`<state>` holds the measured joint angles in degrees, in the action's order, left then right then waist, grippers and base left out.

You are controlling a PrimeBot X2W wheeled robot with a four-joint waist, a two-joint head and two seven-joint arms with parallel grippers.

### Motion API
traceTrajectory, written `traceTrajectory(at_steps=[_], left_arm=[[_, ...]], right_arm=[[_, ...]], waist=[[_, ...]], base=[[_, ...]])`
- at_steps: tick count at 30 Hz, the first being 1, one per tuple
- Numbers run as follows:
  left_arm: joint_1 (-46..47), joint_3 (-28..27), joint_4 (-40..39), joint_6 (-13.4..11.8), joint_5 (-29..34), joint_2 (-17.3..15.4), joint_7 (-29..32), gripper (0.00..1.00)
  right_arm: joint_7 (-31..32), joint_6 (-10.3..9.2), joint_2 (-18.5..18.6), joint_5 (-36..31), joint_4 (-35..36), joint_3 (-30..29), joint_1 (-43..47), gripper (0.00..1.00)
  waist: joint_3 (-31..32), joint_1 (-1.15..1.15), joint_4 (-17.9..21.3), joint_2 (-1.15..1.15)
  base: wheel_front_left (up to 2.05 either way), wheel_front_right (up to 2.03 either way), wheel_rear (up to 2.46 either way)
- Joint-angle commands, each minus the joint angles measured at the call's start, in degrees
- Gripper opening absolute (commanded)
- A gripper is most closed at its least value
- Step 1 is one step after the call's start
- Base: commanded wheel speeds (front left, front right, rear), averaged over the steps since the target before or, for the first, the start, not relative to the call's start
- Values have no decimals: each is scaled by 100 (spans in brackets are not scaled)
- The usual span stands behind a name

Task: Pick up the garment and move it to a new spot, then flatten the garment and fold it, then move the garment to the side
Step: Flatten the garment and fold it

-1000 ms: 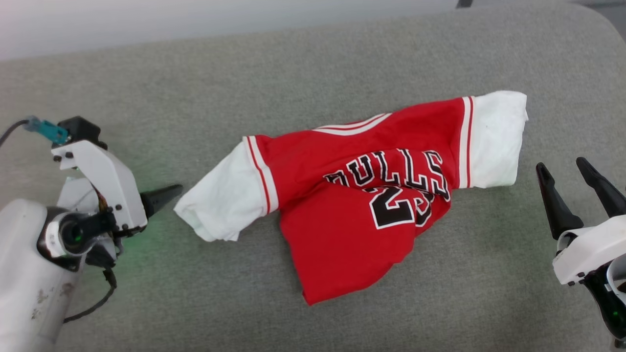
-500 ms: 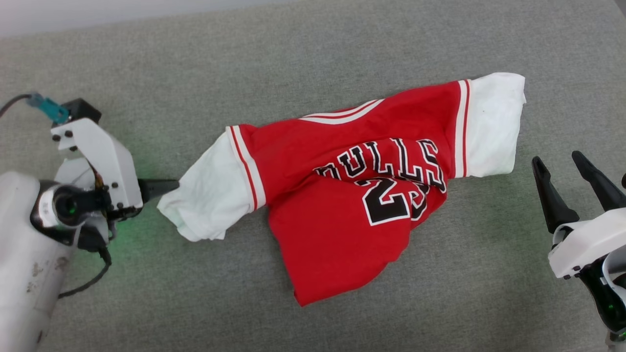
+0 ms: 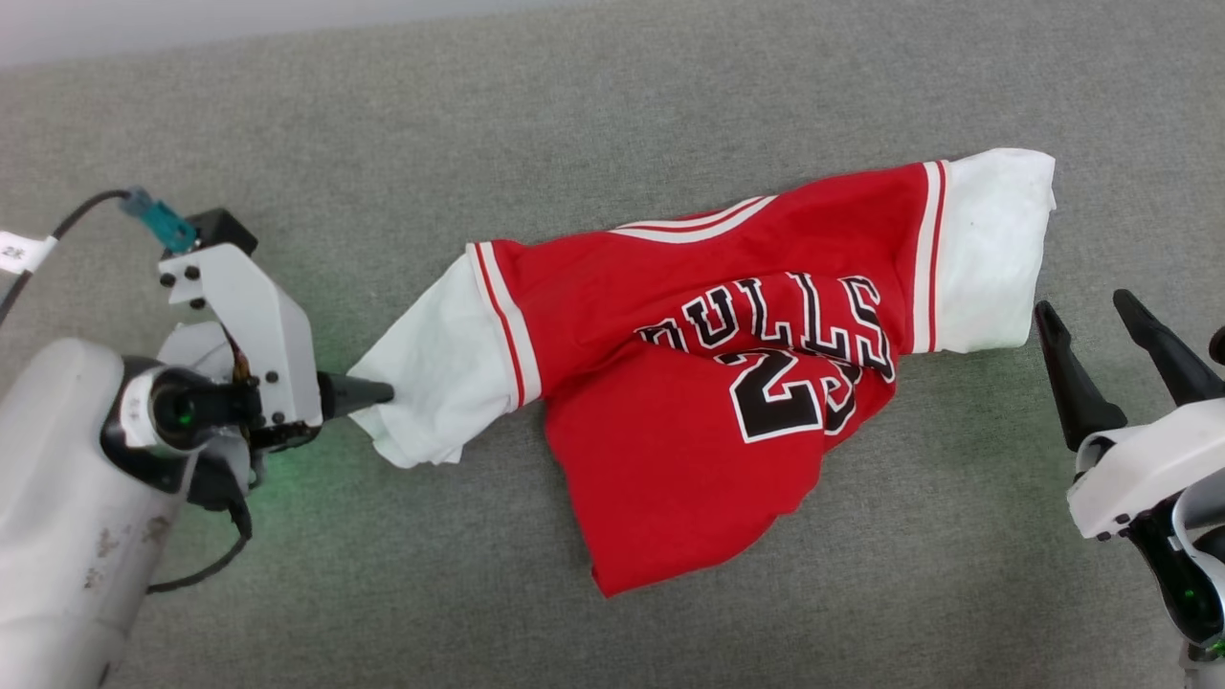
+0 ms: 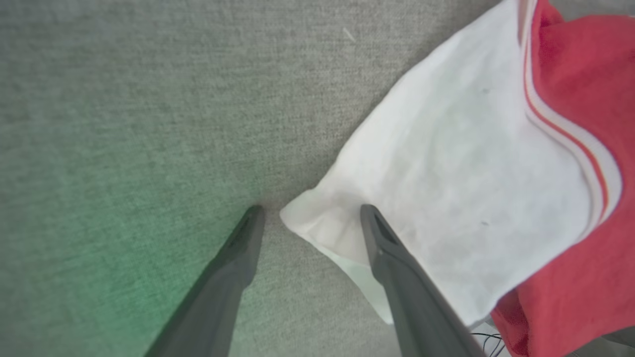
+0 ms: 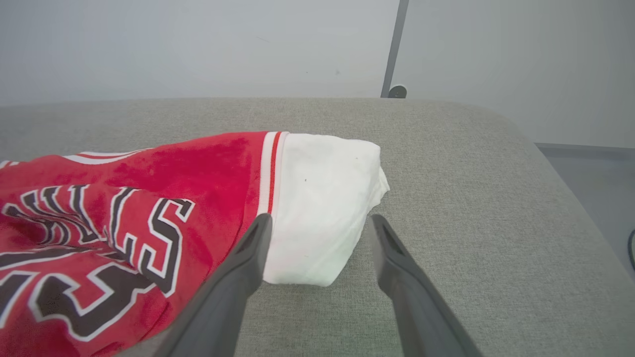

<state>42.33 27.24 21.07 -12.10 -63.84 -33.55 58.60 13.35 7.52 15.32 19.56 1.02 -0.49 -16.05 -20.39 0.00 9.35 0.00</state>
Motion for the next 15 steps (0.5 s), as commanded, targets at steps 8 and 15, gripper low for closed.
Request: traceTrajectory(at_steps=[8,15], left_arm=[[-308,216,480,610,-36,438,-383,0],[-122,168,839,848,5,385,-553,0]], right_arm=[[230,-6,103,128,114,217,-214,100],[1094,-6,504,528,107,486,-691,100]], waist=[[-14,0,30,0],[-78,0,75,0]], base=[[0,0,0],[0,0,0]])
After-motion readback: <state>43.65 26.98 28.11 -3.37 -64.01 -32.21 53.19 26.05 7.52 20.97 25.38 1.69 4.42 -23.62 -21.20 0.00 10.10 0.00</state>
